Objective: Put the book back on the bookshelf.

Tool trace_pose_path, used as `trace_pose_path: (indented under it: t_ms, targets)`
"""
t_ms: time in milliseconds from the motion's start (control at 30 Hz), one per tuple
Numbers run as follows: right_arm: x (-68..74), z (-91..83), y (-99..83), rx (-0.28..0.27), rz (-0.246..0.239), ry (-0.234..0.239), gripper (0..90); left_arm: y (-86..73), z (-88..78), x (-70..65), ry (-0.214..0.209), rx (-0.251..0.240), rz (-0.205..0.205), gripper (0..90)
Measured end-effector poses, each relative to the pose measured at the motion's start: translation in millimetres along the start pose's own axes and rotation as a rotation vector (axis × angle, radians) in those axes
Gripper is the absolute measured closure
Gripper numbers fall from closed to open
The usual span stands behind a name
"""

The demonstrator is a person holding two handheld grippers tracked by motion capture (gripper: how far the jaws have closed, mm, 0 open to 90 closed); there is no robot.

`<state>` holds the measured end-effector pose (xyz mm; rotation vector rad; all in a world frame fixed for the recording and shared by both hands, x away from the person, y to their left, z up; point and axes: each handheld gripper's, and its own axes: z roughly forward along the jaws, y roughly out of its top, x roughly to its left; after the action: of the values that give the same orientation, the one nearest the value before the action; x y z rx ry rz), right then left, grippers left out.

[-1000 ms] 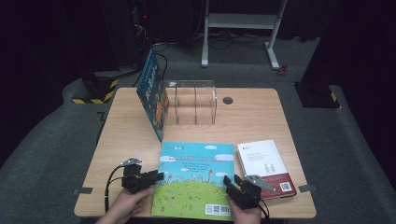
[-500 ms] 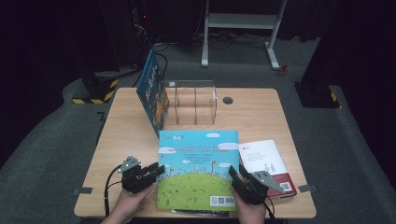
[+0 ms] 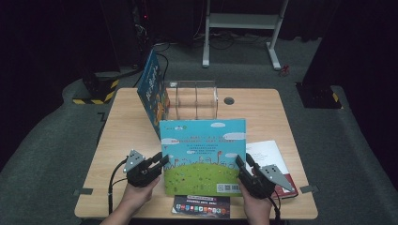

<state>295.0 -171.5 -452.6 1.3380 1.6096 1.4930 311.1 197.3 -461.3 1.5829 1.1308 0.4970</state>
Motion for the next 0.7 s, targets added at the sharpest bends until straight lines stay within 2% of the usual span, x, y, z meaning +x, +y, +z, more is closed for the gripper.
trace_pose_path:
  t_ms: [167,233,300,500,633,700]
  targets:
    - [-0.1,-2.3,-0.4,-0.035,-0.029,0.010,61.2,-2.9,-0.6,-1.8,0.006,-0.043,0.001,68.7]
    - [-0.8,-4.1,-2.1,-0.045,-0.031,0.016,61.3,-5.4,-2.9,-4.5,0.011,-0.063,0.018,68.7]
    - [-2.9,-5.9,-3.7,-0.041,-0.027,0.023,61.2,-7.4,-5.3,-8.3,0.017,-0.079,0.039,68.7]
    - [-8.0,-12.4,-10.1,-0.037,-0.008,0.050,61.2,-14.9,-13.1,-17.2,0.030,-0.119,0.064,69.1]
    - [-12.8,-18.6,-13.6,-0.029,-0.009,0.088,62.6,-17.0,-17.6,-21.9,0.037,-0.134,0.093,69.1]
    - [-16.4,-21.2,-13.9,-0.026,0.000,0.109,63.5,-17.1,-17.3,-23.8,0.041,-0.137,0.094,69.1]
